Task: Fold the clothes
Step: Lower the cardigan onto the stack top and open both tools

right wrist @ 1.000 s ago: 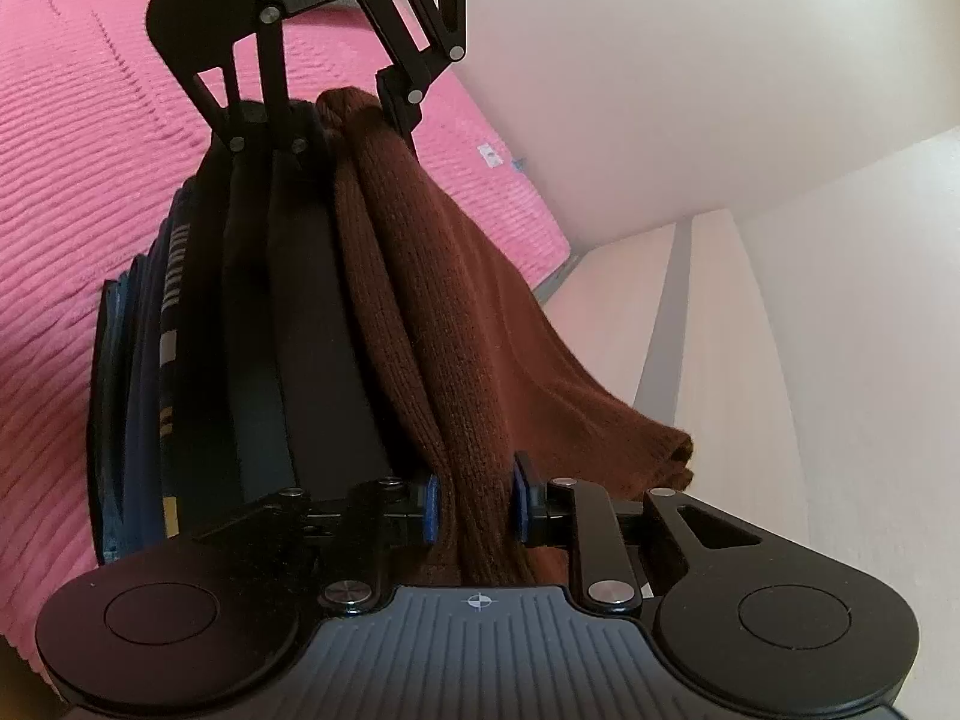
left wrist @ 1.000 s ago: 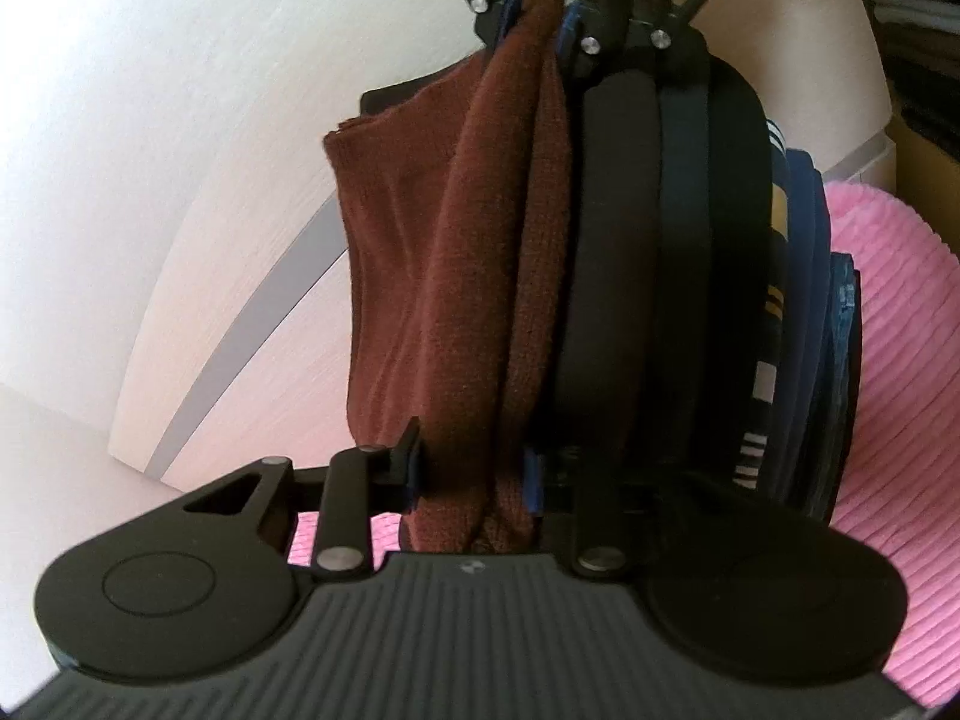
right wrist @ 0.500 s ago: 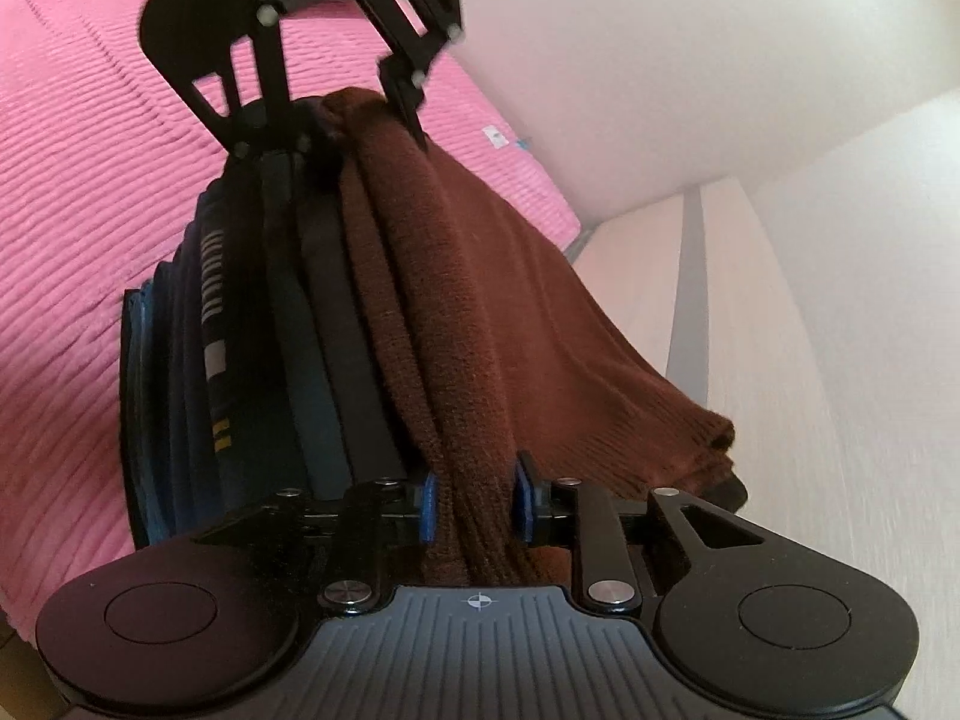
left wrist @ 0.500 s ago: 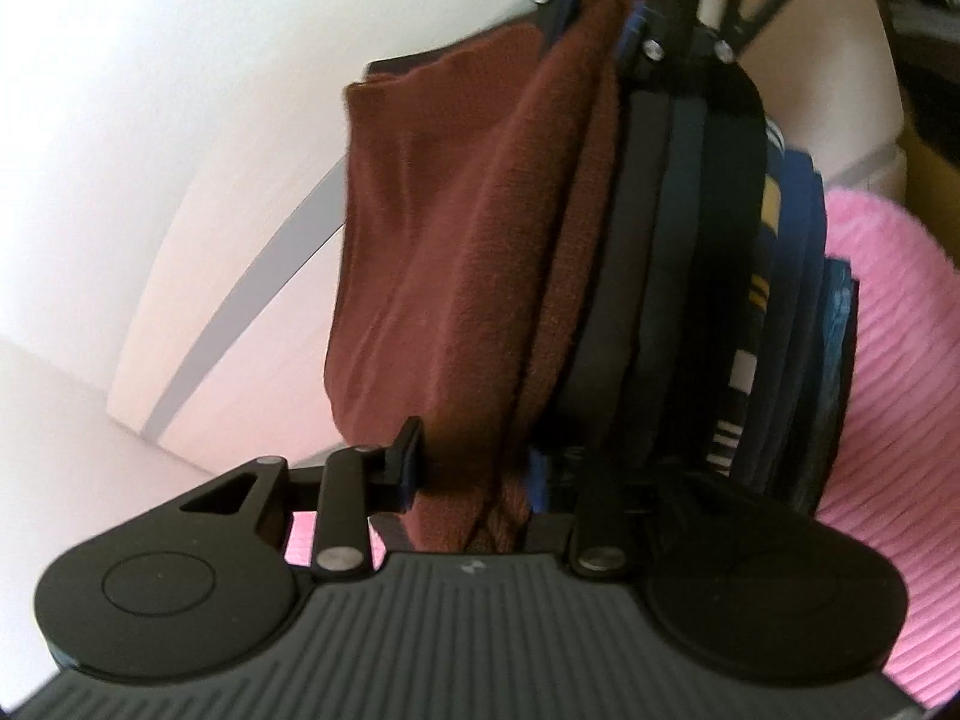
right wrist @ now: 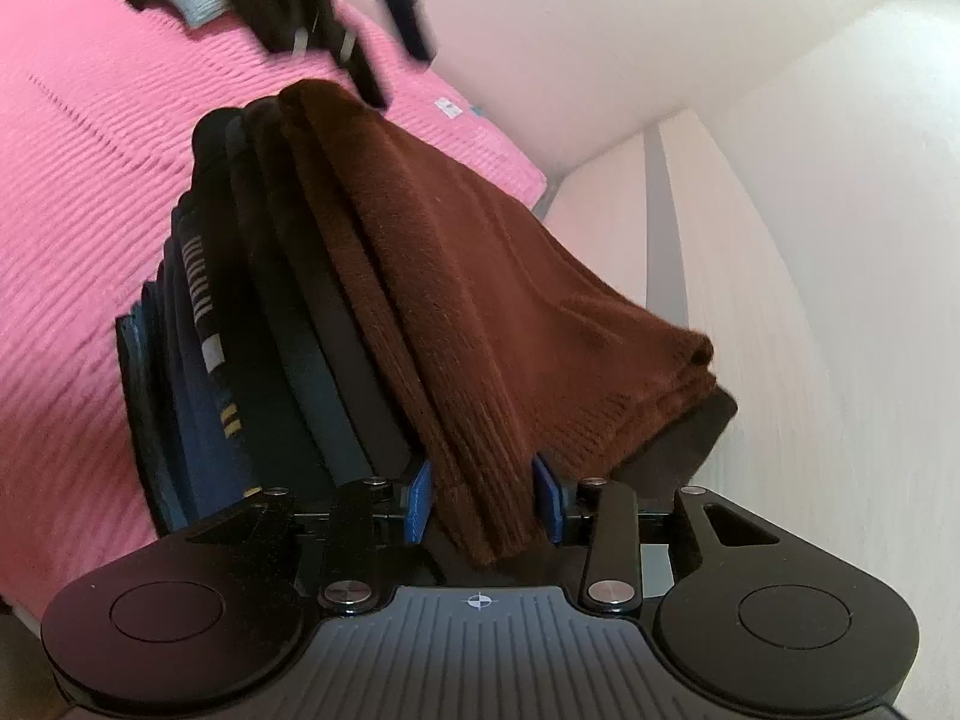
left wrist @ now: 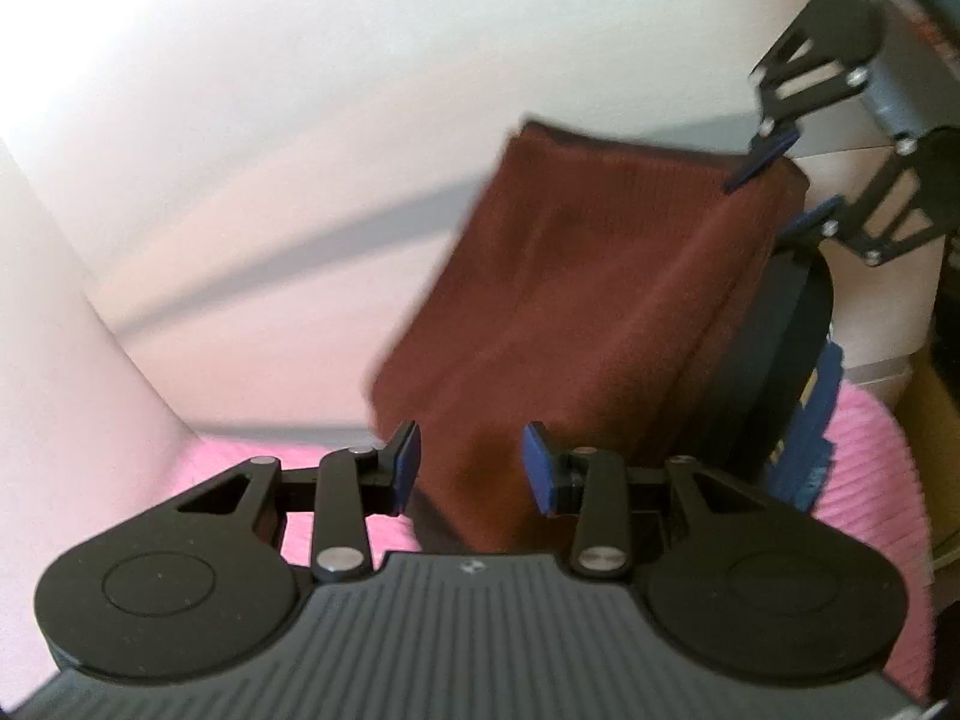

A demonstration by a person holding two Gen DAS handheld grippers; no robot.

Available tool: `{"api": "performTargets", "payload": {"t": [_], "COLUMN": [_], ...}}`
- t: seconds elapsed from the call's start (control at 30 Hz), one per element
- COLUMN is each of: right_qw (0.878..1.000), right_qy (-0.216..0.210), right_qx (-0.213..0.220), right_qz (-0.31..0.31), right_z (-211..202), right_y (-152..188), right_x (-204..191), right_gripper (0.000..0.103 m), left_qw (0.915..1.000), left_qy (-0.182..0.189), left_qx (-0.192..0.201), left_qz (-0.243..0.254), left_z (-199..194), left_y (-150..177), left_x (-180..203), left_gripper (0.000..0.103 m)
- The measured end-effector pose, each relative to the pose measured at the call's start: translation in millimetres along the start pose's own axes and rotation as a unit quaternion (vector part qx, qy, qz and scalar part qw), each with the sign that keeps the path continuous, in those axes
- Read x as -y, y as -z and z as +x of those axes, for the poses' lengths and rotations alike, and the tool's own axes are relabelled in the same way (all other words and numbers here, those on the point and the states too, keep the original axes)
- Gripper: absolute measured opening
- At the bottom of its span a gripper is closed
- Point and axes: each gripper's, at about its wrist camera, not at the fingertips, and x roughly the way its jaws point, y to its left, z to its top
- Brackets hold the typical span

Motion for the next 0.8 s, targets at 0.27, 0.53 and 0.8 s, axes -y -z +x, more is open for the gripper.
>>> {"api": "performTargets", "payload": {"t": [0.27, 0.53, 0.8], "right_qw": [0.979, 0.949, 0.942], "right_qy": [-0.066, -0.094, -0.063], "right_qx": [0.035, -0.019, 0.052], "right_qz": [0.189, 0.300, 0.326], "right_z": [-35.7, 69.9, 19.0], "right_y": [-13.6, -8.2, -11.7], "right_x": [65.7, 100.6, 90.3], "right_gripper": [0.038, 0.038, 0.039], "left_qw": [0.9995, 0.9970, 0.9840], "left_qy": [0.012, 0.016, -0.016], "left_qx": [-0.022, -0.024, 0.001], "left_qz": [-0.018, -0.072, -0.177], "left_z": [16.3, 22.0, -4.3], "left_y": [-1.0, -2.8, -4.6], "left_x": [10.4, 7.2, -9.7], "left_gripper": [0.010, 0.010, 0.030]}}
